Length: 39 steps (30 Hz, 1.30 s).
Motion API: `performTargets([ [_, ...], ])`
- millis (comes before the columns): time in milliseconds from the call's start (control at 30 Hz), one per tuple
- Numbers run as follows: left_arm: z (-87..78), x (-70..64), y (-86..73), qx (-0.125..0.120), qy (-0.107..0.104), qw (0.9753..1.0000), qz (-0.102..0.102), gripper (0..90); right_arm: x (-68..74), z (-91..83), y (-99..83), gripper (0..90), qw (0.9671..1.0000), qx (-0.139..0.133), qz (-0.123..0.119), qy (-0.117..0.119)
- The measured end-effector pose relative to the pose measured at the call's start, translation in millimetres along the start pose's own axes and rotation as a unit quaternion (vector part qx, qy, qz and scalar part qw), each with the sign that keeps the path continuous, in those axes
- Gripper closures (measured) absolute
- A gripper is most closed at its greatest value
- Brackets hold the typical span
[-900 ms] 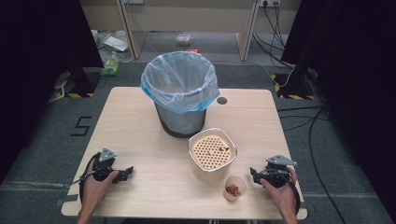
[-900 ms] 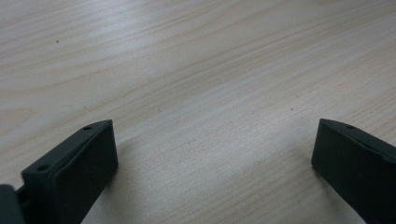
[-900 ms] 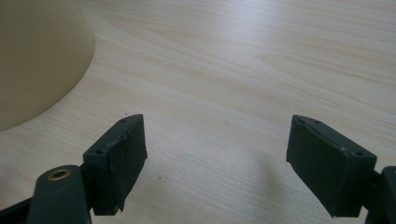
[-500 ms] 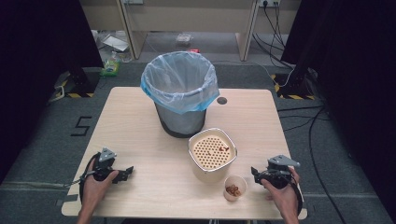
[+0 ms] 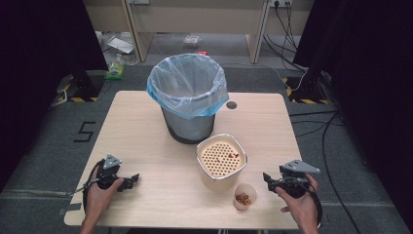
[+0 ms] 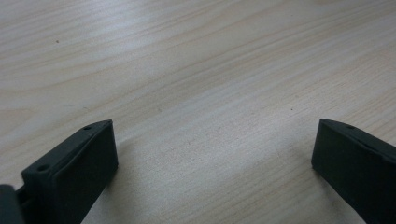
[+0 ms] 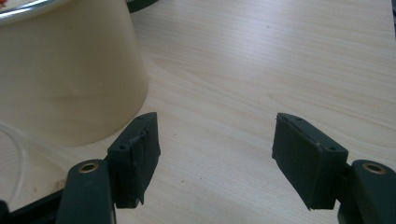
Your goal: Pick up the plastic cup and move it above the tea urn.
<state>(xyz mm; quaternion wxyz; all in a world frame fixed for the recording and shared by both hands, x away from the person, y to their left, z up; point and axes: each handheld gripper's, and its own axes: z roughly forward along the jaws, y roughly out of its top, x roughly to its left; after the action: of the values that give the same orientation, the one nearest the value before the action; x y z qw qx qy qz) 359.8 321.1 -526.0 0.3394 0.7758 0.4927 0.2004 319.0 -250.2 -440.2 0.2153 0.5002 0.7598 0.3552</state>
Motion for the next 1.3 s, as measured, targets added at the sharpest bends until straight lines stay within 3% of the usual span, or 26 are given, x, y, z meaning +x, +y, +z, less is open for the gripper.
performTargets([
  [367,0.0,0.0,0.0,0.000,0.000,1.0000,0.000,0.0,14.5,-10.9,7.1,33.1,0.9996,0.000,-0.022,0.017],
  [733,0.0,0.0,0.0,0.000,0.000,1.0000,0.000,0.0,30.2,-27.4,15.3,35.5,0.9982,-0.019,-0.038,0.041],
  [900,0.0,0.0,0.0,0.000,0.000,1.0000,0.000,0.0,44.5,-26.8,17.6,41.1,0.9958,-0.012,-0.061,0.067],
  [1300,0.0,0.0,0.0,0.000,0.000,1.0000,0.000,0.0,58.8,-7.4,9.9,53.7,0.9904,0.021,-0.093,0.101],
])
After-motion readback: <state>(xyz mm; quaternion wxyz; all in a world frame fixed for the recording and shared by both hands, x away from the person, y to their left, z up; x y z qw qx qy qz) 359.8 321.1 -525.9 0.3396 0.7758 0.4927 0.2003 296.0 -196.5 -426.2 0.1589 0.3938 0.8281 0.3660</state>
